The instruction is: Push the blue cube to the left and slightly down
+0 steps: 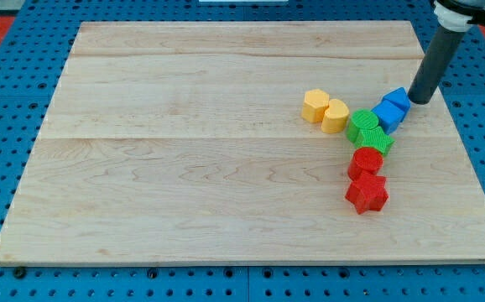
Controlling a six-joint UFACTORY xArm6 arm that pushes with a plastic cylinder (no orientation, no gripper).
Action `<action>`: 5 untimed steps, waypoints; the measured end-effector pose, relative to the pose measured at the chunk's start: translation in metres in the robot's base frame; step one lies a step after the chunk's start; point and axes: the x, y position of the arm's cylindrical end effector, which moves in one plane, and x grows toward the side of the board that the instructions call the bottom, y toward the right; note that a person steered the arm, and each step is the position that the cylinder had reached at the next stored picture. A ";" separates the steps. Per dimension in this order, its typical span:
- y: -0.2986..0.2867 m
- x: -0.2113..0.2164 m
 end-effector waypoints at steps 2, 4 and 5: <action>-0.065 0.033; -0.109 0.060; -0.093 0.059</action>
